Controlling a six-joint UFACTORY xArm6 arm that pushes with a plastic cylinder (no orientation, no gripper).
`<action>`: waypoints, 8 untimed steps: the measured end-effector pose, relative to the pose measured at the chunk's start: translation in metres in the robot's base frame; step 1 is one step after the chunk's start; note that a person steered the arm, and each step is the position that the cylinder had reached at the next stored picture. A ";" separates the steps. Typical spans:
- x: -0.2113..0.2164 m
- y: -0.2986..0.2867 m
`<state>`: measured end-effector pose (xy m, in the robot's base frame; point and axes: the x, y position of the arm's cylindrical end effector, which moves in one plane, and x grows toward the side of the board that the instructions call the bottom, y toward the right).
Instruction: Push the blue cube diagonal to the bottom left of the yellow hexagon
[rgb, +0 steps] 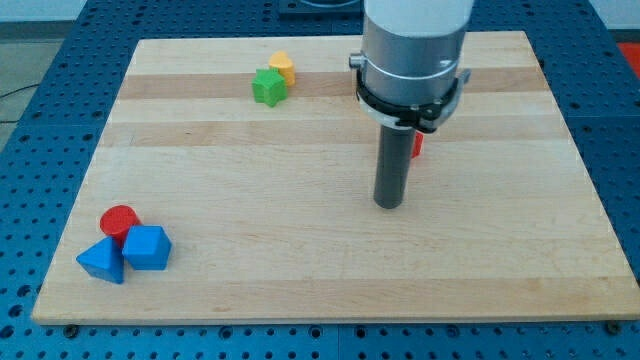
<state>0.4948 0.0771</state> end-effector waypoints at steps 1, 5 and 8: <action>-0.037 0.016; 0.123 0.010; 0.119 -0.237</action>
<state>0.6141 -0.1600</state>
